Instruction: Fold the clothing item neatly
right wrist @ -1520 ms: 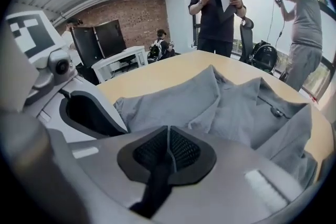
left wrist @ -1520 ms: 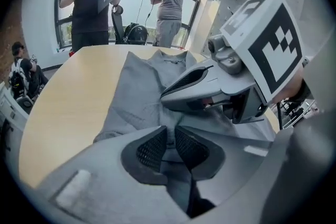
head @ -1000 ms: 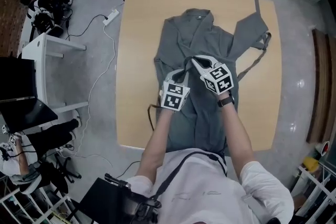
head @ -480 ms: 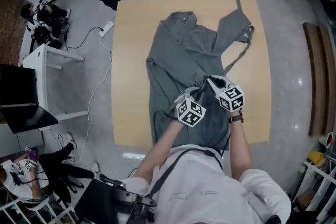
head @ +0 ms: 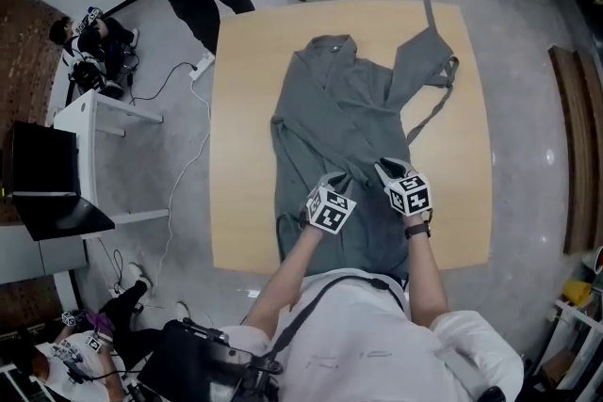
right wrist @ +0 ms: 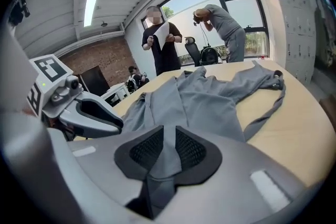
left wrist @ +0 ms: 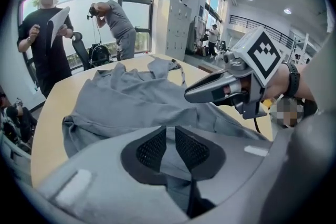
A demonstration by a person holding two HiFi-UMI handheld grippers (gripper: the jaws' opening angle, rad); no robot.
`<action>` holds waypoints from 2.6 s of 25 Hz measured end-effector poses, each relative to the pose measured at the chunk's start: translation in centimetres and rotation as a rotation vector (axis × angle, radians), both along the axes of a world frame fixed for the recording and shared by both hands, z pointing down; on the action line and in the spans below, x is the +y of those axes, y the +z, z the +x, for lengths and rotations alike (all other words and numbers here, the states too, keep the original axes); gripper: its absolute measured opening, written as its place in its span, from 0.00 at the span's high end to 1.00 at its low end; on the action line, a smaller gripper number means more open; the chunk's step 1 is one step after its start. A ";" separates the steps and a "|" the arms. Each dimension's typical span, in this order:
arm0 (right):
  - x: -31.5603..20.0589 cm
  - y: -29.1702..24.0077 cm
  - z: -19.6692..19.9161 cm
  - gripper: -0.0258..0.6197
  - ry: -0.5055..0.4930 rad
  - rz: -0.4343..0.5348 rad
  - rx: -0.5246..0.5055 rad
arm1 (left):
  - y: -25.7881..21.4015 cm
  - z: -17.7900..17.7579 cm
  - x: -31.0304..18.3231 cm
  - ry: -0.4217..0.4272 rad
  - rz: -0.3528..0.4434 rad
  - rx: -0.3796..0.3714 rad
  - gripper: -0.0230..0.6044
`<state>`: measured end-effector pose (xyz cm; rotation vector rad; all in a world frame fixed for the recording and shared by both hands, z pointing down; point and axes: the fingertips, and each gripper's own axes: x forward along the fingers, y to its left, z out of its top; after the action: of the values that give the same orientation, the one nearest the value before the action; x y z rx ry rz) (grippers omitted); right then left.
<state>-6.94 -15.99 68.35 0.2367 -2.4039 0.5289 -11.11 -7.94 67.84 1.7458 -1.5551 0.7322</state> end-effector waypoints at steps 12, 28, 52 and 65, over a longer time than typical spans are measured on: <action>3.1 0.0 -6.8 0.82 -0.153 0.029 0.002 | 0.2 -7.8 0.9 -0.264 0.049 0.046 0.96; 9.1 5.8 -10.8 0.89 -0.349 0.094 0.184 | 0.6 -10.7 6.0 -0.386 -0.005 0.084 0.96; 4.5 4.5 -0.1 0.81 -0.041 0.101 0.229 | 2.2 -5.3 1.3 -0.186 -0.045 0.113 0.96; 4.0 7.0 4.8 0.91 0.045 0.095 0.372 | 7.4 6.3 3.3 0.227 -0.221 0.122 0.96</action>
<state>-2.18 -12.02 75.40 0.3953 -2.0658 0.3543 -4.78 -4.64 75.28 1.7808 -1.1607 0.8567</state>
